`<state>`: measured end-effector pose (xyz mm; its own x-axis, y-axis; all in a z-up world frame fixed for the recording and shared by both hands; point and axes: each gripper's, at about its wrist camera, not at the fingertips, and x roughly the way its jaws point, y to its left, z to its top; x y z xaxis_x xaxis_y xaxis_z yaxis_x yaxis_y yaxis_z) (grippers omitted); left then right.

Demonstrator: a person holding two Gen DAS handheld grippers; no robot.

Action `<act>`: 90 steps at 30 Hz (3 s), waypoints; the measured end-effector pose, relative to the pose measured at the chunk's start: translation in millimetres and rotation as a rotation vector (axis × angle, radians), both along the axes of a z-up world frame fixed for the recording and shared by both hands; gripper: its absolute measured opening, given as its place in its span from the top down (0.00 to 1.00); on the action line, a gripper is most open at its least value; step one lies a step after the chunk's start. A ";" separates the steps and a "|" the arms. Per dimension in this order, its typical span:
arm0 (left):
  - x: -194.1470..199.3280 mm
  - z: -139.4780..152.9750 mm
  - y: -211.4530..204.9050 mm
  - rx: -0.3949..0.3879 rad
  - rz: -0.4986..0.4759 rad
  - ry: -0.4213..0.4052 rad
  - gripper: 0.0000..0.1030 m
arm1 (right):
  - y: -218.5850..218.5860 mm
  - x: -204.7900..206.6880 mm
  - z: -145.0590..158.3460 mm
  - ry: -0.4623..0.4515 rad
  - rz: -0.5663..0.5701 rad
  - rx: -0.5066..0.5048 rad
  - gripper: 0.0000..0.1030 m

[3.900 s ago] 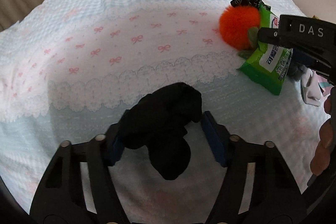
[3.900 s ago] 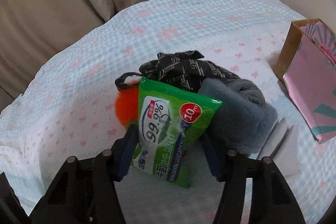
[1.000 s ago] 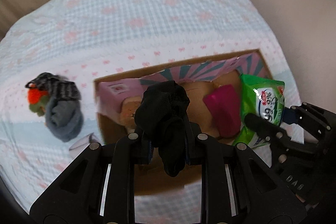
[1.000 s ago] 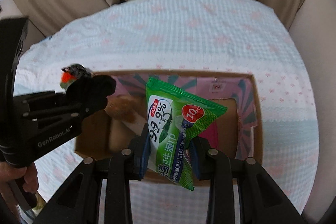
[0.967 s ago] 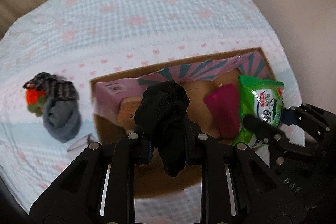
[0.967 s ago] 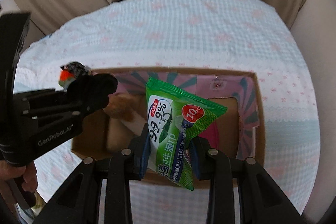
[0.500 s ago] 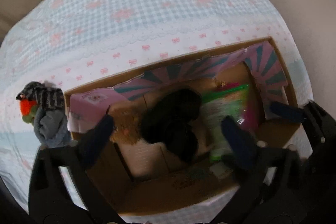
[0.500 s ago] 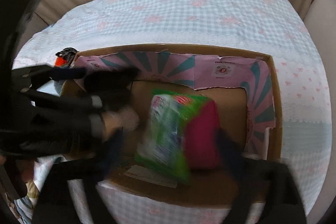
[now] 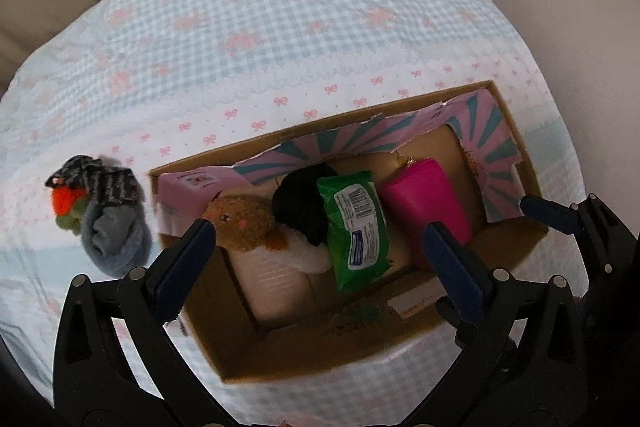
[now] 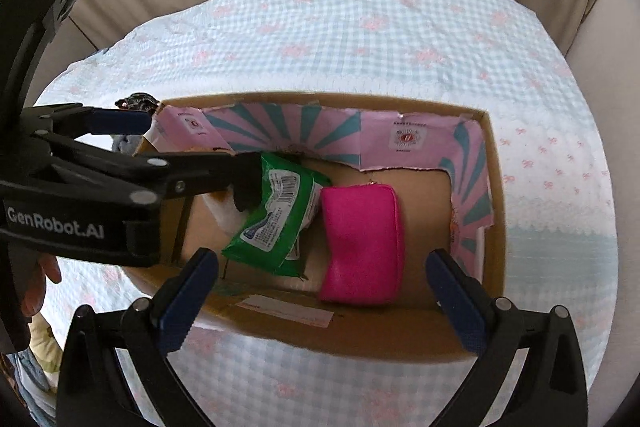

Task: Organize soft objects
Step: 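Carry the scrunchie with the left tool into the box while the right tool drops the wipes there, then withdraw both open tools from the box toward the sock and cloth, then grasp the grey fuzzy sock with the left tool while the right tool grasps the white cloth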

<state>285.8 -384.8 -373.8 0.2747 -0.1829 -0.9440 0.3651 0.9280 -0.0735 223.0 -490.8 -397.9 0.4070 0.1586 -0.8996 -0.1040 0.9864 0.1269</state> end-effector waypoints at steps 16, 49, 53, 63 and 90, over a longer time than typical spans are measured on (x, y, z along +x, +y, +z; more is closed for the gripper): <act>-59.7 125.8 70.0 -0.080 0.039 -0.163 0.00 | 32.9 -32.9 119.3 -0.155 -0.052 -0.021 0.00; -135.8 239.0 388.4 -0.213 0.072 -0.466 0.00 | 264.0 -108.5 241.3 -0.441 -0.291 -0.015 0.00; -118.7 223.4 400.2 -0.234 0.015 -0.450 0.00 | 285.1 -106.2 222.5 -0.449 -0.310 -0.029 0.00; -64.1 143.1 383.7 -0.255 -0.129 -0.375 0.00 | 313.3 -91.3 131.9 -0.392 -0.325 -0.054 0.00; 35.6 -119.2 257.6 -0.142 -0.420 -0.244 0.11 | 315.8 3.8 -135.0 -0.215 -0.199 -0.138 0.19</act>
<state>321.4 -127.2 -492.9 0.3591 -0.4470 -0.8193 0.7271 0.6843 -0.0547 226.8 -175.0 -532.9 0.6007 -0.0604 -0.7972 0.0829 0.9965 -0.0130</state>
